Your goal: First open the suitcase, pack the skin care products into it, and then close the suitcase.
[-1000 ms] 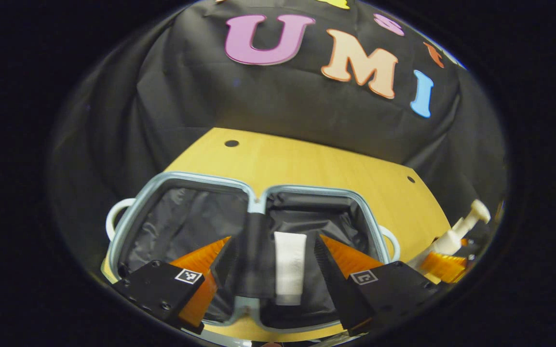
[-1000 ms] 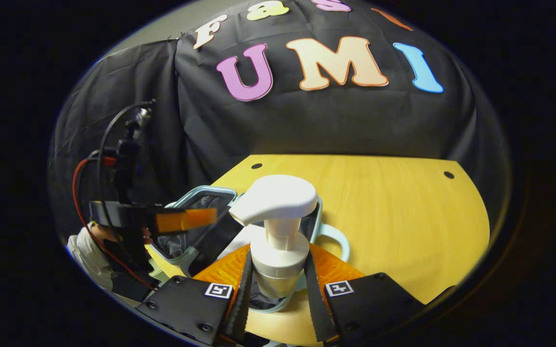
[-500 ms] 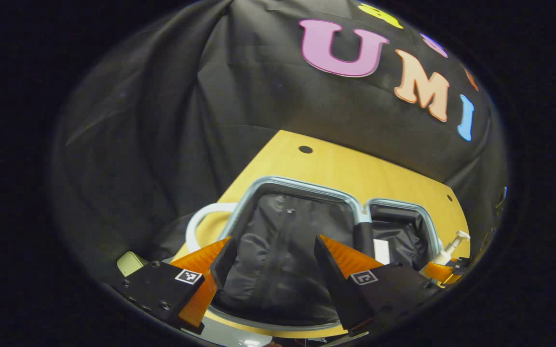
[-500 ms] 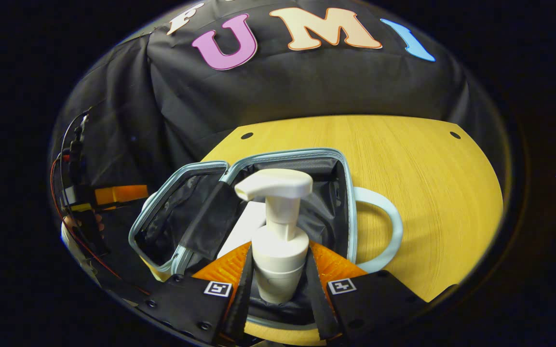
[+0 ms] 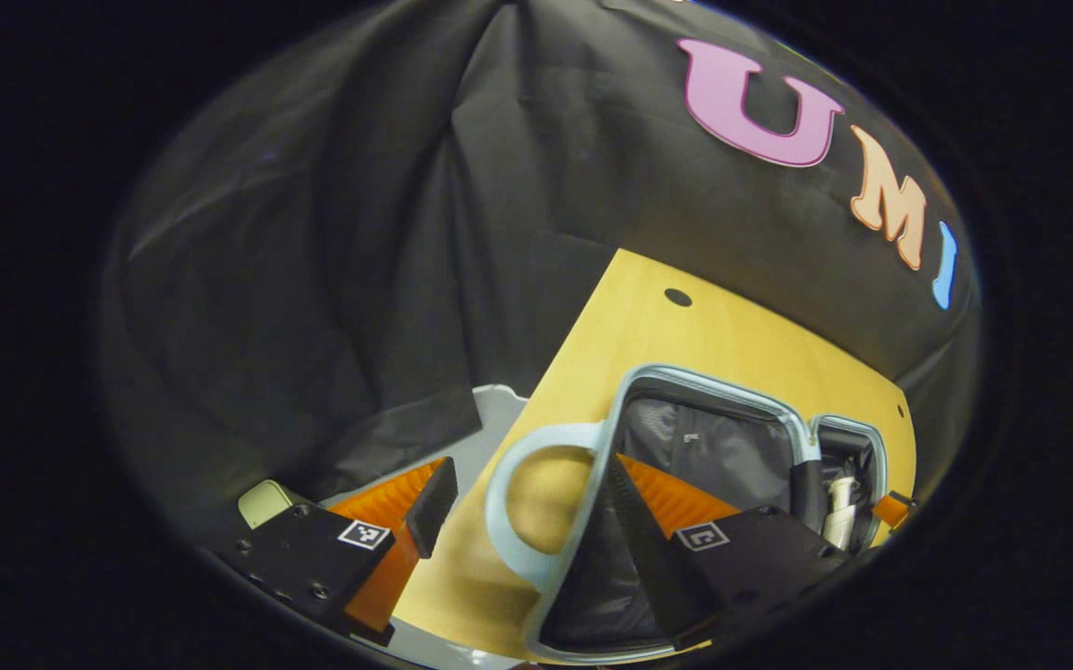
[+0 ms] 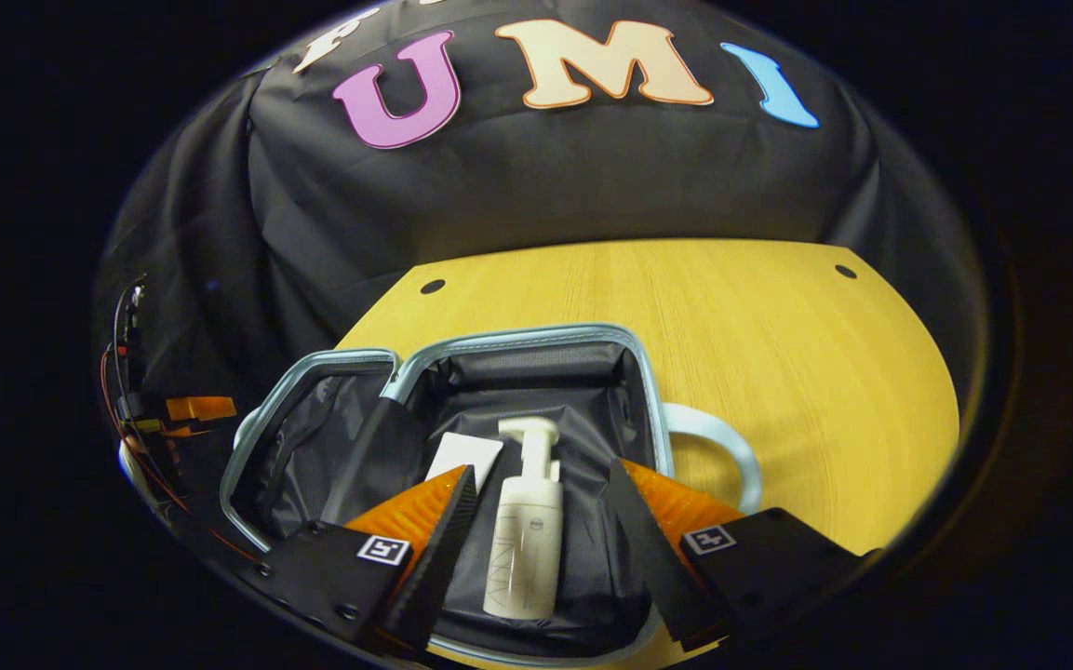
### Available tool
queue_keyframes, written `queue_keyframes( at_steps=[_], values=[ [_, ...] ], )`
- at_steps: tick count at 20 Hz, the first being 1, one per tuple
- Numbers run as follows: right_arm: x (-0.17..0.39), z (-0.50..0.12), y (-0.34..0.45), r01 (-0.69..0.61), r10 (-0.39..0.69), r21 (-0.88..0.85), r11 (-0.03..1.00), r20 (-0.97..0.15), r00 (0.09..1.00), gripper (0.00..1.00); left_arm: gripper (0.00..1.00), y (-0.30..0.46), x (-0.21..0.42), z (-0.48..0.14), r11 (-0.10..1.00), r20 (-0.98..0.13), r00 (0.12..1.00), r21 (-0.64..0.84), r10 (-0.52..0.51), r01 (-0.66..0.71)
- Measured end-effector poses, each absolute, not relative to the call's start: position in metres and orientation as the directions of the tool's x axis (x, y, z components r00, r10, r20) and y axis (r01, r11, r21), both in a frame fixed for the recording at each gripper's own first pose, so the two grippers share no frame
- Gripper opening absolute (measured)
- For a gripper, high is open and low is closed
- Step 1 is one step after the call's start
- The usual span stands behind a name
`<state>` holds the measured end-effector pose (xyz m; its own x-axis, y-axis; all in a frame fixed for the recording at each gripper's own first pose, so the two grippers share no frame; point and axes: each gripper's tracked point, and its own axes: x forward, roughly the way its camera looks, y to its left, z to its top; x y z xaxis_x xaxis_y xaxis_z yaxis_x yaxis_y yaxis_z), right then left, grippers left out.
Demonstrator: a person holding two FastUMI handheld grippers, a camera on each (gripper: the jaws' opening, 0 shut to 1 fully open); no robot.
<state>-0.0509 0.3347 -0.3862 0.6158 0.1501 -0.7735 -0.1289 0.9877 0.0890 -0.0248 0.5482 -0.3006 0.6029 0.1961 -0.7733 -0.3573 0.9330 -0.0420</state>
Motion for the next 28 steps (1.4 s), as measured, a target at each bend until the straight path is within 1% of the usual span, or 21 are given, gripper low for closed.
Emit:
queue_keyframes(
  at_steps=[1,3,6,7,8,9,11,12,13,14,15,17,19,24,28],
  values=[
    [-0.049,-0.384,0.334,-0.126,0.142,0.081,0.989,-0.768,0.624,0.92,0.95,0.555,-0.028,-0.311,0.931,-0.795,0.575,-0.035,0.194,-0.363],
    [-0.047,-0.379,0.333,-0.113,0.129,0.073,0.991,-0.762,0.635,0.92,0.95,0.564,-0.033,-0.332,0.925,-0.831,0.521,-0.023,0.194,-0.380],
    [-0.044,-0.374,0.330,-0.107,0.110,0.053,0.993,-0.756,0.645,0.92,0.95,0.569,-0.036,-0.360,0.921,-0.863,0.472,-0.021,0.179,-0.388],
    [-0.044,-0.373,0.328,-0.107,0.106,0.048,0.993,-0.755,0.647,0.92,0.98,0.569,-0.039,-0.367,0.923,-0.874,0.456,-0.026,0.165,-0.384],
    [-0.044,-0.372,0.327,-0.106,0.103,0.044,0.993,-0.754,0.649,0.92,0.97,0.566,-0.043,-0.371,0.928,-0.887,0.446,-0.060,0.119,-0.368],
    [-0.044,-0.371,0.326,-0.104,0.100,0.042,0.994,-0.753,0.651,0.92,0.83,0.557,-0.044,-0.377,0.928,-0.898,0.435,-0.111,0.060,-0.357],
    [-0.045,-0.367,0.323,-0.105,0.101,0.041,0.994,-0.746,0.658,0.92,0.54,0.560,-0.042,-0.381,0.935,-0.901,0.427,-0.083,0.078,-0.345],
    [-0.044,-0.366,0.321,-0.109,0.101,0.037,0.993,-0.742,0.663,0.92,0.39,0.548,-0.035,-0.373,0.937,-0.887,0.460,-0.135,0.030,-0.321],
    [-0.044,-0.365,0.318,-0.113,0.102,0.035,0.993,-0.738,0.667,0.92,0.24,0.546,-0.029,-0.363,0.933,-0.877,0.478,-0.135,0.045,-0.335],
    [-0.044,-0.363,0.318,-0.117,0.106,0.036,0.992,-0.734,0.671,0.92,0.10,0.543,-0.027,-0.362,0.936,-0.878,0.476,-0.128,0.046,-0.327],
    [-0.045,-0.361,0.318,-0.124,0.113,0.040,0.992,-0.730,0.674,0.92,0.06,0.543,-0.027,-0.352,0.940,-0.868,0.492,-0.120,0.058,-0.321],
    [-0.045,-0.356,0.318,-0.148,0.134,0.043,0.988,-0.718,0.683,0.92,0.00,0.538,-0.025,-0.331,0.954,-0.851,0.520,-0.086,0.080,-0.287],
    [-0.046,-0.350,0.316,-0.183,0.153,0.034,0.983,-0.707,0.691,0.92,0.00,0.536,-0.019,-0.304,0.964,-0.823,0.557,-0.048,0.110,-0.261],
    [-0.046,-0.335,0.308,-0.242,0.195,0.025,0.970,-0.677,0.710,0.92,0.00,0.491,-0.012,-0.228,0.976,-0.763,0.641,-0.070,0.080,-0.205],
    [-0.046,-0.324,0.301,-0.265,0.227,0.042,0.963,-0.655,0.721,0.92,0.00,0.455,-0.008,-0.179,0.992,-0.716,0.694,-0.012,0.080,-0.126]
  ],
)
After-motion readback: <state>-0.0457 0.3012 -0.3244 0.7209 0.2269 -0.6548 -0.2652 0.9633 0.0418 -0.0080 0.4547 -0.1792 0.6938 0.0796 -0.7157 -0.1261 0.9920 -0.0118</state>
